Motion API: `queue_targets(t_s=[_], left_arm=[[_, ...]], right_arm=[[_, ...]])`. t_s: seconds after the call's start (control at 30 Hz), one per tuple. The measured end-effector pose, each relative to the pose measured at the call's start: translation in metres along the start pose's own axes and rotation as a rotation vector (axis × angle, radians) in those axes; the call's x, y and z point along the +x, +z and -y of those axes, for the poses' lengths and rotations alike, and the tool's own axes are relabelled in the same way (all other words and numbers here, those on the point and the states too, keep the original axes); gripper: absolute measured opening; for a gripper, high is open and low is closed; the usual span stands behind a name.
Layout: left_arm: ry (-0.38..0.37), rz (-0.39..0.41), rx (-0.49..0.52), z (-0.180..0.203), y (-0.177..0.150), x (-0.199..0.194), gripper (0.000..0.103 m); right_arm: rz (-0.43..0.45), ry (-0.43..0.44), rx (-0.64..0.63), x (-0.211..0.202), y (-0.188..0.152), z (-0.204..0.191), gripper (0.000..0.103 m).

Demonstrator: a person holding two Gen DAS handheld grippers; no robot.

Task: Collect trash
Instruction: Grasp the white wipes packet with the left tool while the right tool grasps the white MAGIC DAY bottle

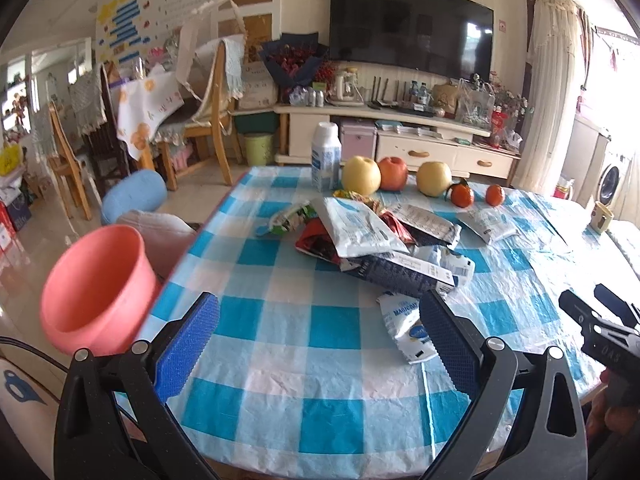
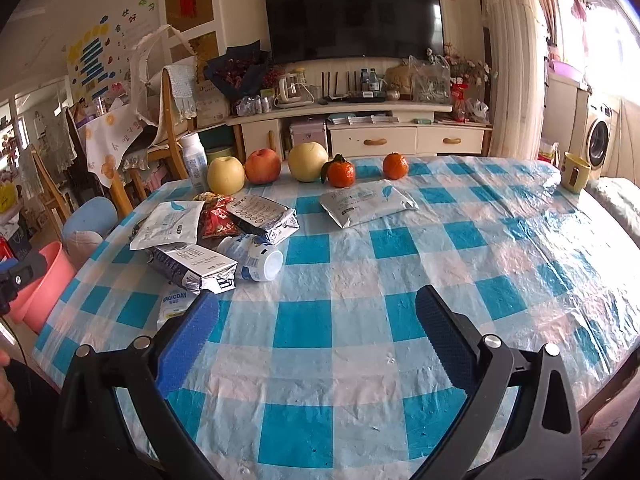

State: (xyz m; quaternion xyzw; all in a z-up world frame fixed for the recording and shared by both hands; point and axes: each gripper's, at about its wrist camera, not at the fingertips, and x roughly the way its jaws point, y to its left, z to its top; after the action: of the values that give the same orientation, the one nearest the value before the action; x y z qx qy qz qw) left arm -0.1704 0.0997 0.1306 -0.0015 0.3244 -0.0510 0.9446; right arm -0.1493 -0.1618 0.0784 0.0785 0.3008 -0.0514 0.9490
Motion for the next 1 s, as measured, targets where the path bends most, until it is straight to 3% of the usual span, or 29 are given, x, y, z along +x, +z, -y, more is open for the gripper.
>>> queue_targets(t_s=[0.23,0.43,0.63,1.0], left_arm=[[-0.092,-0.066,-0.047,-0.003,-0.006,0.03,0.099],[-0.111,-0.096,-0.095,-0.009,0.005,0.055,0.099],[-0.083,-0.097,-0.076,-0.003,0.024,0.077,0.099],[0.044,-0.199,0.061,0.042,0.054,0.149,0.099]], right_arm=[[-0.061,0.043,0.123,0.022,0.011,0.031,0.099],[-0.081,0.042,0.22,0.047,0.025,0.059,0.099],[-0.14,0.095,0.363,0.085,0.038,0.086,0.099],[-0.217,0.128,0.425,0.148,0.058,0.102,0.099]])
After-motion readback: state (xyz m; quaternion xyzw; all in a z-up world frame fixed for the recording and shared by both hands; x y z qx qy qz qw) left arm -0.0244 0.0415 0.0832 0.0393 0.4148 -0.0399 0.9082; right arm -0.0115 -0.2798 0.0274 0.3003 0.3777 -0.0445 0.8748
